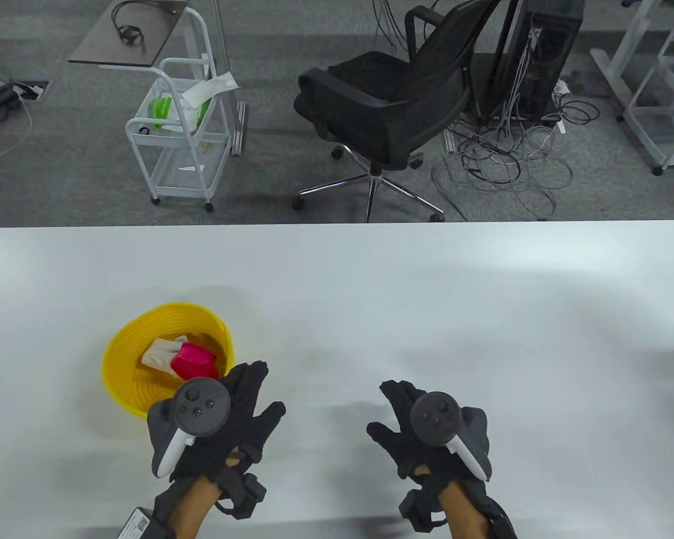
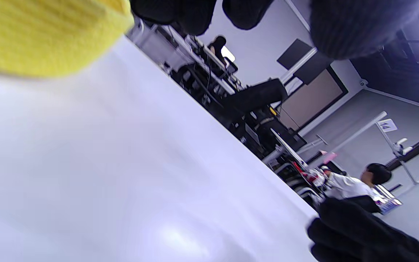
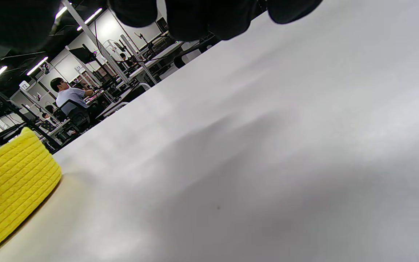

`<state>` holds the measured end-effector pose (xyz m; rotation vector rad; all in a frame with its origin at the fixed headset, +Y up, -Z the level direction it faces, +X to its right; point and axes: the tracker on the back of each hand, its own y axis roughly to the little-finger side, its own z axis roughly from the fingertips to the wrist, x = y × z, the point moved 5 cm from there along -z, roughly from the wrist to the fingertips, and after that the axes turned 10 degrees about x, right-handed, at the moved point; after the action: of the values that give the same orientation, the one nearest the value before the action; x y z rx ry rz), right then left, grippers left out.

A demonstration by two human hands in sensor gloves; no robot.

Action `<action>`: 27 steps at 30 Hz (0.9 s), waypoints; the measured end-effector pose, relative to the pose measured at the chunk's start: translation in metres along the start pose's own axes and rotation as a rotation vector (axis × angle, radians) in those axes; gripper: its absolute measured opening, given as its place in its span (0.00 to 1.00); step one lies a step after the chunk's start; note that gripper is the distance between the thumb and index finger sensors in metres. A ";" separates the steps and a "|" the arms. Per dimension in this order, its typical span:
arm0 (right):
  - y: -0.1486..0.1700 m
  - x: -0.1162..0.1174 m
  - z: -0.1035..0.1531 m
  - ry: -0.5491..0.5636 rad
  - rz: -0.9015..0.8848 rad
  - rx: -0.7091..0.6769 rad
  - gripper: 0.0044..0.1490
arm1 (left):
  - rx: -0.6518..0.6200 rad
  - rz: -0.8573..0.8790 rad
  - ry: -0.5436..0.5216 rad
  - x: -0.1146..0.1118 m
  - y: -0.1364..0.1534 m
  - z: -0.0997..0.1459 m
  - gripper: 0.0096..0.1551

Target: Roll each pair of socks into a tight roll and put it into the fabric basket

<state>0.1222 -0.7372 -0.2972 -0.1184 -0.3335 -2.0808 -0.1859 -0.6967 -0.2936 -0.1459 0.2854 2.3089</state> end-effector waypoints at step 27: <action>0.002 0.010 -0.005 -0.088 -0.001 0.007 0.56 | -0.003 -0.012 0.244 -0.062 0.001 -0.011 0.52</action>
<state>0.1190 -0.7483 -0.2992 -0.2060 -0.3944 -2.0795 -0.1442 -0.7439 -0.2921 -0.4310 0.4021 2.2805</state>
